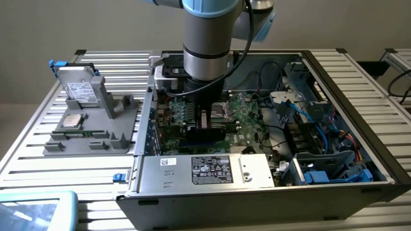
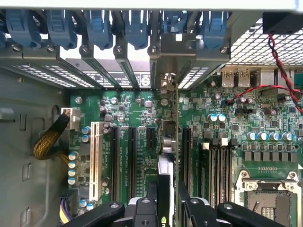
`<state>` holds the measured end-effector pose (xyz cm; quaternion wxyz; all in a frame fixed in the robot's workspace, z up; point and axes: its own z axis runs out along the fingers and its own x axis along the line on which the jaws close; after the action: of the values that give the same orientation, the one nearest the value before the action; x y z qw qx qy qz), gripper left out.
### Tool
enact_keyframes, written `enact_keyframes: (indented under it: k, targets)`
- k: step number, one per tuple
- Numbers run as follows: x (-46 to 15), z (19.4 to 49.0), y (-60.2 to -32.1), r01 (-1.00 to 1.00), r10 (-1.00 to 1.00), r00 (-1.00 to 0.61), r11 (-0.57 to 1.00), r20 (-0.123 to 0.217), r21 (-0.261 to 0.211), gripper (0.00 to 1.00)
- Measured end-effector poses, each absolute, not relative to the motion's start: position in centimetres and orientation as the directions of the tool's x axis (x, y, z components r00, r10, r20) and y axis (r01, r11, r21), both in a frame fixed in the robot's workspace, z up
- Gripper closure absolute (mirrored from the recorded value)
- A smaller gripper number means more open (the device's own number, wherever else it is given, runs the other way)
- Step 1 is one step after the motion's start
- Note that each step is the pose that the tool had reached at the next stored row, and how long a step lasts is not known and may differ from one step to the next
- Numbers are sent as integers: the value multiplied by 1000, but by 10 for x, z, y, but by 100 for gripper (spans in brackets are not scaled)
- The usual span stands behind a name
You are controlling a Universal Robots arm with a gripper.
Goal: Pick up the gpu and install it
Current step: 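Insert the gpu into the slot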
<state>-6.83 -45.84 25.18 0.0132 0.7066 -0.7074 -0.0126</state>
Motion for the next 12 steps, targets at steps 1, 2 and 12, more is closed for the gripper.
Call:
enact_keyframes:
  k: [1, 2, 12]
  targets:
    - [-68, 252, -458, -999, -1000, -1, 1, 1, 37, 73]
    - [-68, 252, -458, -999, -1000, -1, 1, 1, 37, 73]
    - [-68, 252, -458, -999, -1000, -1, 1, 1, 37, 73]
